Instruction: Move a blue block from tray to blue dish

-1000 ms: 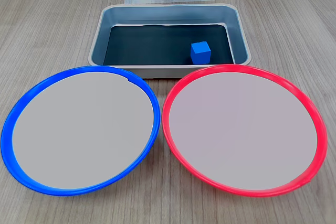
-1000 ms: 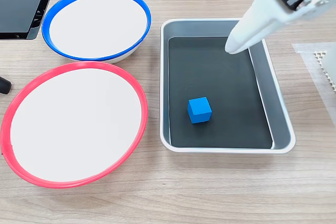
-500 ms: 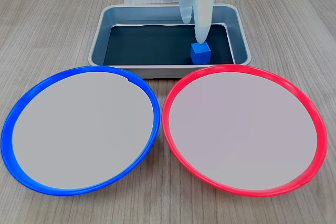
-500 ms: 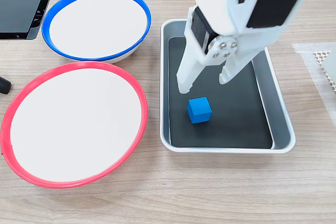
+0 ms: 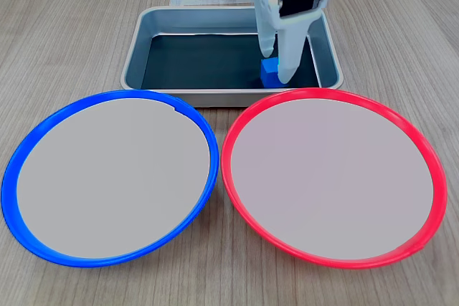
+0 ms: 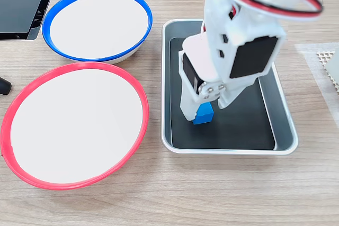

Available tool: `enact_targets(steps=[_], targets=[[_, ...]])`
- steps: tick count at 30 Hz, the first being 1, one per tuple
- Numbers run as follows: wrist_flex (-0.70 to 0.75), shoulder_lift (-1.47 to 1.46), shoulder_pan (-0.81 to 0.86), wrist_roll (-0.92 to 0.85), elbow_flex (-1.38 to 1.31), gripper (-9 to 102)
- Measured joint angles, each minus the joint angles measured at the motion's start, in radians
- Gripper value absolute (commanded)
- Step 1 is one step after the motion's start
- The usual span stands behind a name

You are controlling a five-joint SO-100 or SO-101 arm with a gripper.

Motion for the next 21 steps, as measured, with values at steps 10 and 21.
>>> enact_targets(steps=[10, 21], targets=[[-0.012, -0.052, 0.005, 0.006, -0.025, 0], [0.21, 0.146, 0.011, 0.017, -0.161, 0]])
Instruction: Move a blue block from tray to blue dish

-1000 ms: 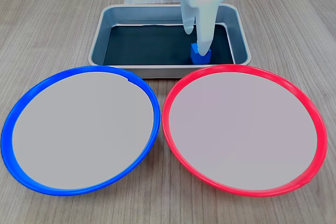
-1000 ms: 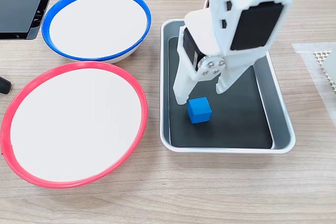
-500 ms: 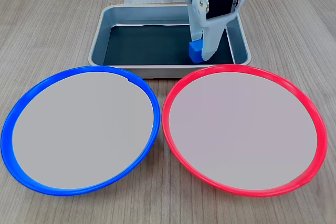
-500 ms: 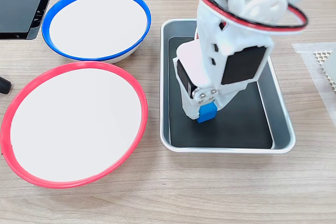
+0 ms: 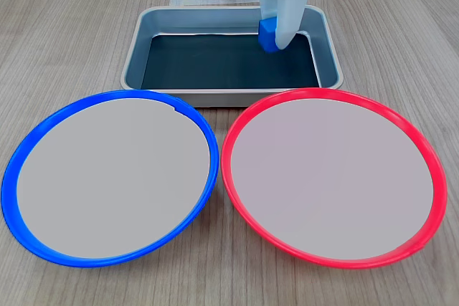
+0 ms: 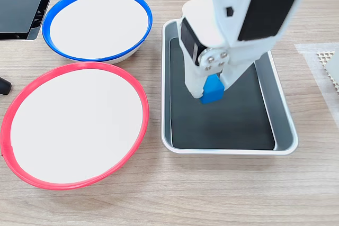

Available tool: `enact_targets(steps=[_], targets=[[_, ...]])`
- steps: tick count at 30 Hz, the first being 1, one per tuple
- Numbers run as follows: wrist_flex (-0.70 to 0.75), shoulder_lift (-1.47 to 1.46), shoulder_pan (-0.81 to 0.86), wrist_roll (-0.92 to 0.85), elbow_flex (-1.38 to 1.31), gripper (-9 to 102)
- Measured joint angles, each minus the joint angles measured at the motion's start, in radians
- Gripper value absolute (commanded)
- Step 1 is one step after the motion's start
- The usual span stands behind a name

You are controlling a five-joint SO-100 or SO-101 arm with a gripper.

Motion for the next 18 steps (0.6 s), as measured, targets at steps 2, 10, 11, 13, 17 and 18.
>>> enact_targets(steps=[2, 10, 11, 13, 17, 18], targets=[[0.023, 0.043, 0.002, 0.0, -0.044, 0], [0.002, 0.075, 0.044, -0.021, -0.341, 0], [-0.023, 0.071, 0.058, -0.031, -0.367, 0], [-0.115, 0.057, 0.106, -0.084, -0.396, 0], [-0.282, 0.049, 0.186, -0.166, -0.38, 0], [-0.339, 0.046, 0.215, -0.176, -0.364, 0]])
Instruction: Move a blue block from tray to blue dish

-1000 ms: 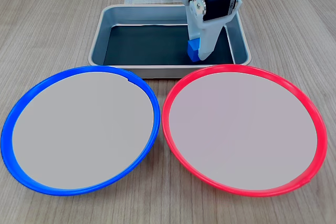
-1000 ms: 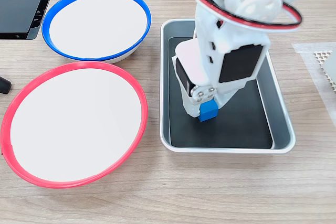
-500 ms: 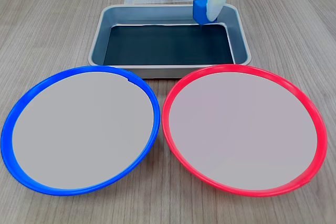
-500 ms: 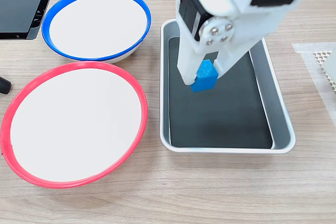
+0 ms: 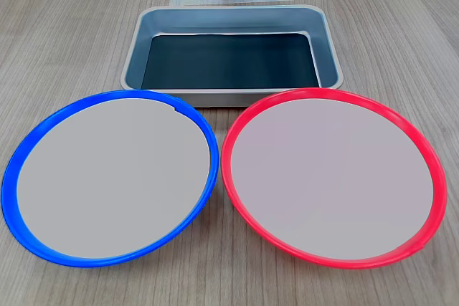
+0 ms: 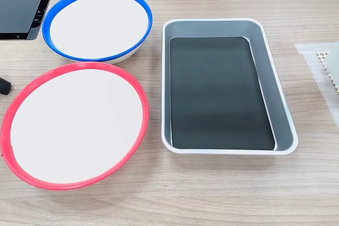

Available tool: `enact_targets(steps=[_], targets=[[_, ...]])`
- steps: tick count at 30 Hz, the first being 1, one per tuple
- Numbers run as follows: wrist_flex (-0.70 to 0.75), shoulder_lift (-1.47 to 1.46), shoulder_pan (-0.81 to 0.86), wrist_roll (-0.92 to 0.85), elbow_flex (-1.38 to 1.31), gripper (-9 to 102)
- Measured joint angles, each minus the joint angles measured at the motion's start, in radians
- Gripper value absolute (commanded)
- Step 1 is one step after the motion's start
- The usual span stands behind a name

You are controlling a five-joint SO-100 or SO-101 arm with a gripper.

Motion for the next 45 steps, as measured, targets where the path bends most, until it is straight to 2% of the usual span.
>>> enact_targets(steps=[7, 19, 31, 45], targets=[[-0.403, -0.049, 0.163, -0.127, 0.218, 0], [-0.663, -0.212, 0.229, -0.265, 0.422, 0], [-0.788, -0.368, 0.238, -0.368, 0.423, 0], [-0.796, -0.477, 0.236, -0.431, 0.377, 0]])
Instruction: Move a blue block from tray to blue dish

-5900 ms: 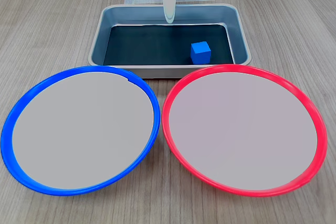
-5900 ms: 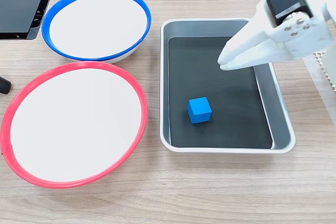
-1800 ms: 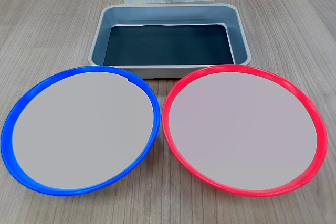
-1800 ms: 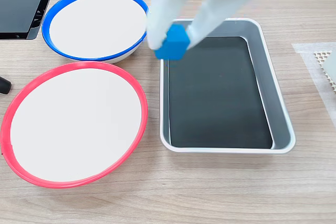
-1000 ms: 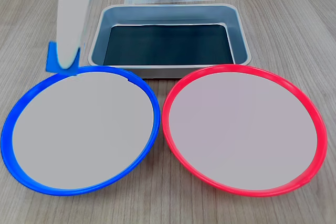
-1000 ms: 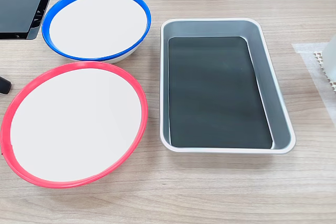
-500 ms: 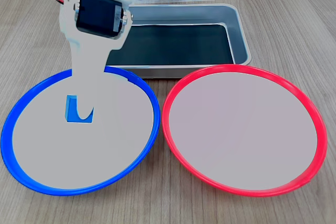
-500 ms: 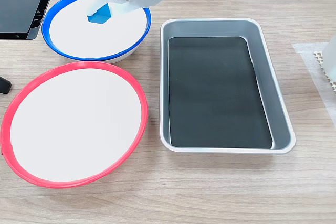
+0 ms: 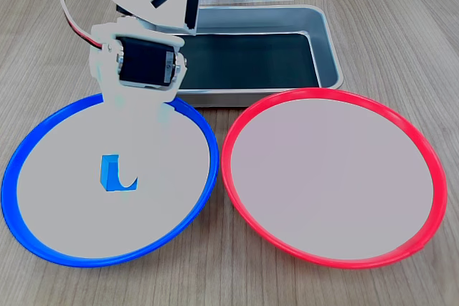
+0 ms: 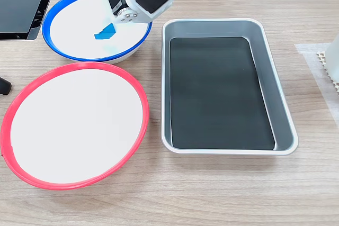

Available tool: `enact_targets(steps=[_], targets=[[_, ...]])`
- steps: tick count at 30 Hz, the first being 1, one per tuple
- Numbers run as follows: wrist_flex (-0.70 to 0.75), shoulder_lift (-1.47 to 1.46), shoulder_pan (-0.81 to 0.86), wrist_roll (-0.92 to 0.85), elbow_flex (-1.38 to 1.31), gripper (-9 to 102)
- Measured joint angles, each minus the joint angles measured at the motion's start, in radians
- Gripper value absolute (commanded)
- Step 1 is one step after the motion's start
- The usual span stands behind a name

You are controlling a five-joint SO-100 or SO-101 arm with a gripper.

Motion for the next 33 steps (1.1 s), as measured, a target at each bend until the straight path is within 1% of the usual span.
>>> enact_targets(steps=[7, 18, 22, 29, 33], targets=[[0.011, -0.002, 0.0, 0.0, -0.006, 2], [0.029, -0.002, 0.0, -0.009, -0.011, 12], [0.034, -0.002, 0.0, -0.009, -0.011, 19], [0.034, -0.002, 0.0, 0.005, -0.014, 21], [0.034, 0.023, 0.0, 0.029, -0.014, 19]])
